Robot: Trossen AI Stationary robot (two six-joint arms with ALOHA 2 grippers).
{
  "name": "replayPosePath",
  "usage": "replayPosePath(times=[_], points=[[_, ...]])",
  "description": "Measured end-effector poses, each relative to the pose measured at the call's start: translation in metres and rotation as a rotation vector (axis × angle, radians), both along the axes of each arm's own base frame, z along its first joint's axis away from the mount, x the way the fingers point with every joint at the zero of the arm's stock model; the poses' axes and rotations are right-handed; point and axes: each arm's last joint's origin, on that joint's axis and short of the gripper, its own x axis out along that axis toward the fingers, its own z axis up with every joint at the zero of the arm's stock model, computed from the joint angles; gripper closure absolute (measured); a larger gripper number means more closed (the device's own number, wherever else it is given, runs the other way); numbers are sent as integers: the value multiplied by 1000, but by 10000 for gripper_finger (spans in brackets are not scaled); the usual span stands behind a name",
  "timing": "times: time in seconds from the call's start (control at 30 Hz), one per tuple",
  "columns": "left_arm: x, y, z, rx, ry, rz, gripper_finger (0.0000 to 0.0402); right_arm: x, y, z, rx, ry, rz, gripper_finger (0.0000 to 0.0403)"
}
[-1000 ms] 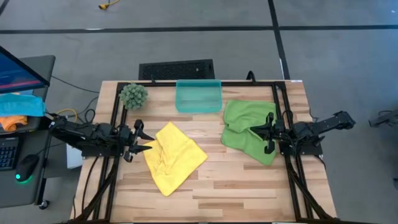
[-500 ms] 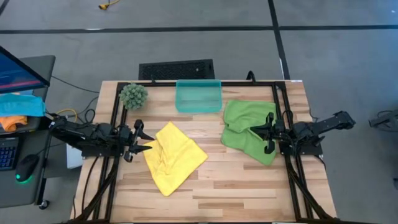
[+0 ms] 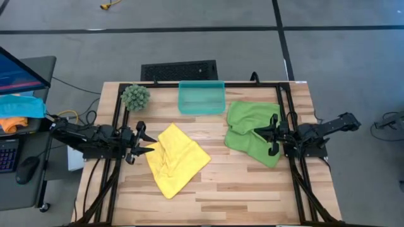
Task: Roll microfiber towels into tight, uniform cylinder then place into a basket
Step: Fold the green microfiber cloth
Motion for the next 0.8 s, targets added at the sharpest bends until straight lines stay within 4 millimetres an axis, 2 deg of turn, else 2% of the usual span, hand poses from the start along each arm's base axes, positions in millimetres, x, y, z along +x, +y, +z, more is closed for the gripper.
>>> replayPosePath(times=[0.27, 0.33, 0.5, 0.63, 0.8], points=[[0, 0, 0, 0, 0, 0, 235, -2, -1, 13, -48, -114, -11, 372], [0, 0, 0, 0, 0, 0, 235, -4, -1, 23, -61, -190, -17, 372], [0, 0, 0, 0, 0, 0, 235, -15, -4, 65, -54, -329, 2, 369], [0, 1, 1, 56, -13, 28, 235, -15, -4, 92, -73, -281, 5, 359], [0, 1, 1, 111, -22, 34, 235, 1, 0, 117, -121, -115, -25, 353]])
